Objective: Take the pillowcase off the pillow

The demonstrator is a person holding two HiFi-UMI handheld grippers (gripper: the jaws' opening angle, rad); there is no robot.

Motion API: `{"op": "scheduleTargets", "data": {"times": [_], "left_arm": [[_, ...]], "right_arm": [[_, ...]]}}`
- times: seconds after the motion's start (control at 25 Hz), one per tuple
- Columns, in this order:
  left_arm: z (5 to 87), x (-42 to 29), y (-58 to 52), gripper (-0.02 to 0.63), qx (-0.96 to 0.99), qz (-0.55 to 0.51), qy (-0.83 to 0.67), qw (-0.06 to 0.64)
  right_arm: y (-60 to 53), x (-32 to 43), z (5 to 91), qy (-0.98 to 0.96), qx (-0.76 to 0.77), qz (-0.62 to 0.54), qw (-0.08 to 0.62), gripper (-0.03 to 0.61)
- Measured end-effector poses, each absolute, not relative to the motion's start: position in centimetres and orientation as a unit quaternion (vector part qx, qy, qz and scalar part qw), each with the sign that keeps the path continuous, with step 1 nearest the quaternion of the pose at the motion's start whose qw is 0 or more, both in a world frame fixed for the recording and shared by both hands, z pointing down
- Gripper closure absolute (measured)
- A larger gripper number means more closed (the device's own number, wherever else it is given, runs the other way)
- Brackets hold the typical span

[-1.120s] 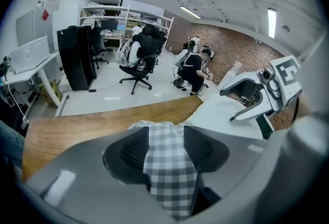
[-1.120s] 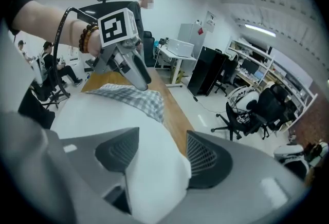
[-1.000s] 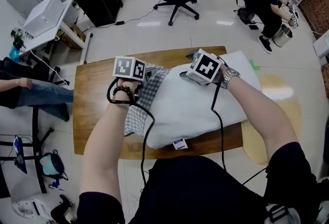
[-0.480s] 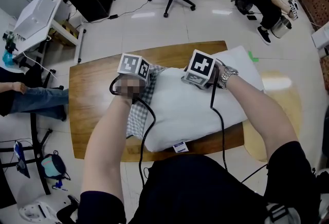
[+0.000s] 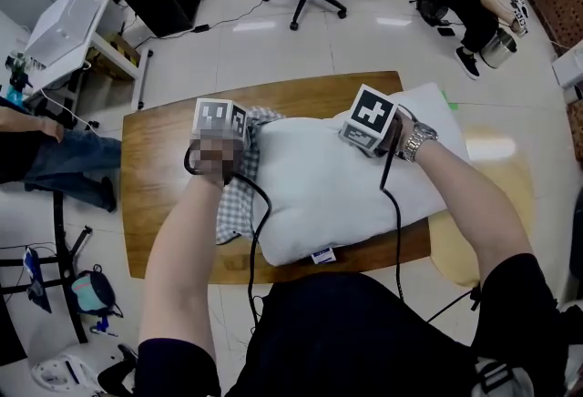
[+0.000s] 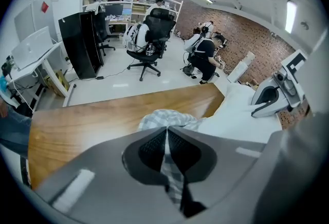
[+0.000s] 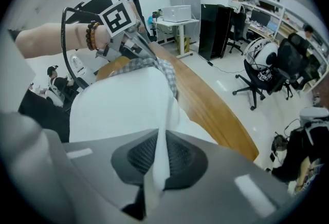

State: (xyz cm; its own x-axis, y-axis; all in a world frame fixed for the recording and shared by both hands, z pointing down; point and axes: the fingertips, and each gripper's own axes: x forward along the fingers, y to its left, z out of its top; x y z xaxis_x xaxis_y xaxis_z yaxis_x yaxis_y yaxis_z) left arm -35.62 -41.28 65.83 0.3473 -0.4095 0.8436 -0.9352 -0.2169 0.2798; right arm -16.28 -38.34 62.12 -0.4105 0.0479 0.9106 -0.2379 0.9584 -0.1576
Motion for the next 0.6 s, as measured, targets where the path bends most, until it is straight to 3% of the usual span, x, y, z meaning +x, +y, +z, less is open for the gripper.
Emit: {"op": "scheduleTargets", "data": {"times": [0.6], "left_arm": [[65.7,-41.7,-39.0,0.607,0.654,0.33,-0.552,0.399]], "right_arm": [[-39.8,-8.5,62.8,-0.798,0.11,0.144,0.575,0.563]]}}
